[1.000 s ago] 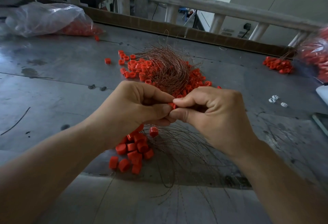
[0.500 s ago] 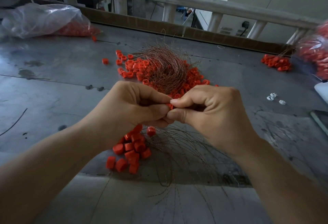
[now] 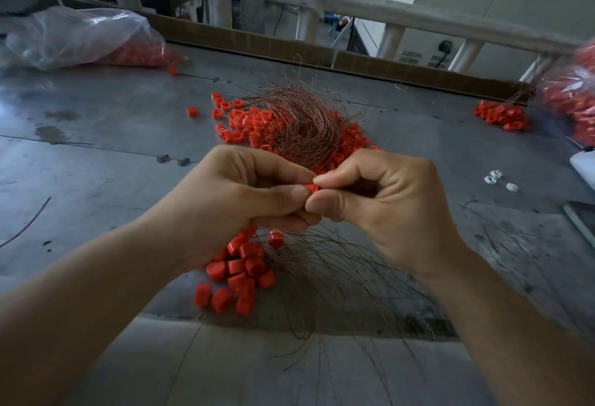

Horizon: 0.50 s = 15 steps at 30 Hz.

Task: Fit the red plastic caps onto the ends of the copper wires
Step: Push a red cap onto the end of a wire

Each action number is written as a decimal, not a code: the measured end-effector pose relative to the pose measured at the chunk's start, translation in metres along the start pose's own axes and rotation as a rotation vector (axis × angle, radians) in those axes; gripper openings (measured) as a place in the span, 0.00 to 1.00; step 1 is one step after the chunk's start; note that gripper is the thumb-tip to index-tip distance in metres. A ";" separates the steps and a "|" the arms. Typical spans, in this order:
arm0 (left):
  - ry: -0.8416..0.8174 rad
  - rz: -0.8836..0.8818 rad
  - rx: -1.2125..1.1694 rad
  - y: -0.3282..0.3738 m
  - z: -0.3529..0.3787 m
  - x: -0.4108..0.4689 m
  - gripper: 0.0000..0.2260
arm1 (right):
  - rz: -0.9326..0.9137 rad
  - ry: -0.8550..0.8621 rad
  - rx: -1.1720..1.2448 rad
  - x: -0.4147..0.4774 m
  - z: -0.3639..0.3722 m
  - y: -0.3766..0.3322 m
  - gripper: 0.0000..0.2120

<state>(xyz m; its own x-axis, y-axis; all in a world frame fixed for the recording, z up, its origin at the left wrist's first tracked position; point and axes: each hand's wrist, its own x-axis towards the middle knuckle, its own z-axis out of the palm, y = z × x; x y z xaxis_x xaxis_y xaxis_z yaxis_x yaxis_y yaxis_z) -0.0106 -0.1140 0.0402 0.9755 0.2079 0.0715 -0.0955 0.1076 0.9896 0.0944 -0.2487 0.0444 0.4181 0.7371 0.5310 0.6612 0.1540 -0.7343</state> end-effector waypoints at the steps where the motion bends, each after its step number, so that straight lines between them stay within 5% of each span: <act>1: -0.024 -0.003 -0.017 0.000 -0.001 0.000 0.11 | 0.015 -0.013 0.029 0.000 0.000 0.000 0.09; 4: -0.081 -0.017 -0.101 0.002 -0.003 -0.001 0.10 | 0.015 -0.100 -0.027 0.002 -0.003 -0.002 0.14; 10: -0.090 -0.022 -0.184 0.000 0.000 -0.001 0.19 | -0.056 -0.191 -0.187 0.003 -0.001 -0.002 0.07; 15: -0.067 0.070 0.079 -0.002 0.005 -0.003 0.28 | -0.029 -0.224 -0.226 0.001 0.001 -0.002 0.04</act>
<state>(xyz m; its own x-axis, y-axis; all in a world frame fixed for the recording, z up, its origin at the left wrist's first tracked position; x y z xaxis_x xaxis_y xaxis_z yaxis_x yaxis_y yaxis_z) -0.0121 -0.1198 0.0389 0.9784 0.1464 0.1462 -0.1503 0.0173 0.9885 0.0925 -0.2476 0.0458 0.2662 0.8648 0.4257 0.8031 0.0453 -0.5941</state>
